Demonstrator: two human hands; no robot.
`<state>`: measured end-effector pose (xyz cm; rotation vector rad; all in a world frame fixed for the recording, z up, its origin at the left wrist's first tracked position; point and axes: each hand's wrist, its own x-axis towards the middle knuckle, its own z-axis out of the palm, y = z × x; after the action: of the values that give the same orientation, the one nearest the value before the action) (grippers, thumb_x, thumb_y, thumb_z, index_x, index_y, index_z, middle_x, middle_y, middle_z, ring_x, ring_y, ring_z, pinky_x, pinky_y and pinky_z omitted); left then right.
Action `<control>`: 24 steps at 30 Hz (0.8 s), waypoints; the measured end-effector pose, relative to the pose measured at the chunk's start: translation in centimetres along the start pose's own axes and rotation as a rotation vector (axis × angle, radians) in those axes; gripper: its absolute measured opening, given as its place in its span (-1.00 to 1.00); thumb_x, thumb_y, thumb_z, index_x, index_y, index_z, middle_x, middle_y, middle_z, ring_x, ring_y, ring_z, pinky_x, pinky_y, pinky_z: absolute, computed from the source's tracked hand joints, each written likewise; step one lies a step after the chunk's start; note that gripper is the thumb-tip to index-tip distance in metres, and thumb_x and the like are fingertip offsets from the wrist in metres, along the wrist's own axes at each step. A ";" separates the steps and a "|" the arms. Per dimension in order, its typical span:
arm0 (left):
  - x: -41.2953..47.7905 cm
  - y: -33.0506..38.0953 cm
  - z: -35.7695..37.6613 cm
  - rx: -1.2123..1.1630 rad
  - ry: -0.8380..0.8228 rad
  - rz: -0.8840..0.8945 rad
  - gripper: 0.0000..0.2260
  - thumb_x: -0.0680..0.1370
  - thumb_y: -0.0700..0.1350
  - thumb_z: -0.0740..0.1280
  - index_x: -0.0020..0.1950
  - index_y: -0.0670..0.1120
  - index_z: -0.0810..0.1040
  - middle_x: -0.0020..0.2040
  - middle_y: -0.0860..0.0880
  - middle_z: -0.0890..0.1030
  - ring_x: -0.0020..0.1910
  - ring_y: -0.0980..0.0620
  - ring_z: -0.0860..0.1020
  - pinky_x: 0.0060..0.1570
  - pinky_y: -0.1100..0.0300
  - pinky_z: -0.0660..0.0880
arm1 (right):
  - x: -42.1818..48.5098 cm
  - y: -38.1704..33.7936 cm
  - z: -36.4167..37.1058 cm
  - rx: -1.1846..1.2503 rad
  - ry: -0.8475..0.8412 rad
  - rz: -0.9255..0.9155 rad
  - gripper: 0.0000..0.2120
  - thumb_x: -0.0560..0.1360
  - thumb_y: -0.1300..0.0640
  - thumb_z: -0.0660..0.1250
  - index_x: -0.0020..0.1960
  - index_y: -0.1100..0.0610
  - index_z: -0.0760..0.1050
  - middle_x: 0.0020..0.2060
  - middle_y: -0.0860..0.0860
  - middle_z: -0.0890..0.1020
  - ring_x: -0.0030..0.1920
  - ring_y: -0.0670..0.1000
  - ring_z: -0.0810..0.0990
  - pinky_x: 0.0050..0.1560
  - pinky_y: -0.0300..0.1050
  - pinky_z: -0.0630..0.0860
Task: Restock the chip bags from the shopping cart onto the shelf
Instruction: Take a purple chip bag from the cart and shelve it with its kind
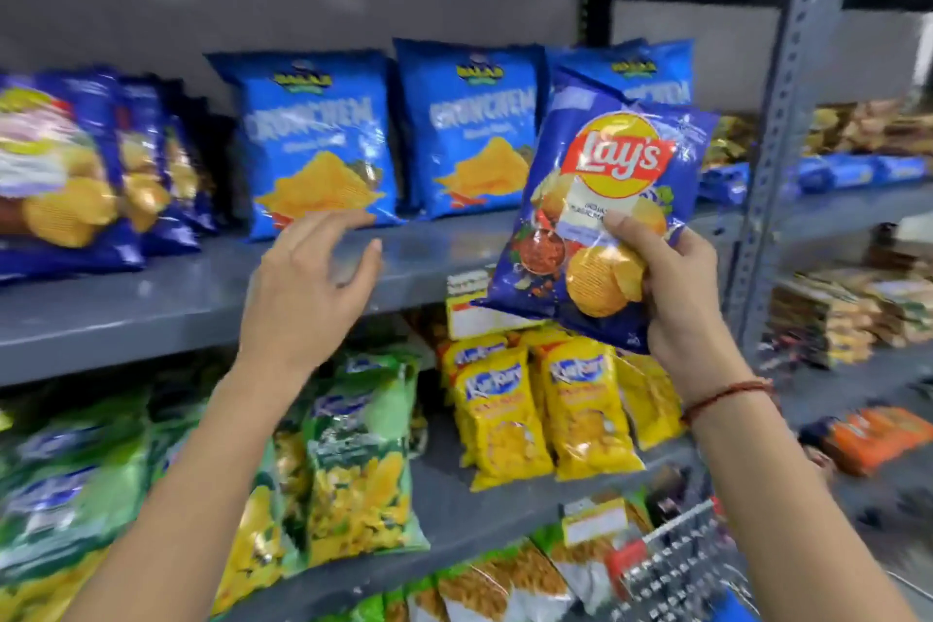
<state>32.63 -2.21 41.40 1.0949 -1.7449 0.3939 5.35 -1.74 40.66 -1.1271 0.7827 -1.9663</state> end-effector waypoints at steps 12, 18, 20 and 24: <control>-4.1 -11.4 -13.8 0.472 -0.075 -0.374 -0.49 0.48 0.17 0.13 0.19 -0.18 0.53 0.16 -0.19 0.60 0.14 -0.18 0.55 0.08 -0.07 0.46 | -0.4 4.0 22.9 0.093 -0.418 -0.006 -0.78 0.35 0.20 0.50 -0.01 0.15 0.59 -0.16 -0.05 0.72 -0.11 -0.06 0.68 -0.07 -0.13 0.62; -5.8 -13.9 -16.3 0.572 -0.218 -0.431 -0.19 0.39 0.44 -0.07 0.23 -0.15 0.52 0.19 -0.12 0.60 0.18 -0.09 0.53 0.13 0.01 0.46 | -3.2 6.8 31.9 0.077 -0.588 0.059 -0.77 0.39 0.23 0.47 0.03 0.16 0.56 -0.12 -0.01 0.68 -0.20 -0.21 0.63 -0.19 -0.34 0.55; -6.3 -14.3 -16.5 0.596 -0.224 -0.407 -0.20 0.39 0.45 -0.08 0.19 -0.14 0.55 0.12 -0.10 0.64 0.11 -0.08 0.57 0.09 0.04 0.48 | -3.7 8.2 34.3 0.055 -0.624 0.087 -0.66 0.40 0.19 0.47 0.16 0.21 0.54 0.00 0.07 0.68 -0.07 -0.07 0.65 -0.07 -0.20 0.59; -6.9 -14.7 -16.4 0.655 -0.222 -0.376 -0.28 0.43 0.39 -0.06 0.18 -0.12 0.55 0.13 -0.08 0.64 0.11 -0.06 0.58 0.15 0.07 0.44 | -4.7 10.6 37.2 -0.004 -0.639 0.127 -0.48 0.31 0.01 0.53 0.21 0.14 0.51 0.11 0.09 0.65 0.10 0.06 0.64 0.15 0.13 0.58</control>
<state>54.65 4.57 39.63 1.9604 -1.5783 0.6477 43.22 -9.17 46.28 -1.5483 0.4934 -1.3695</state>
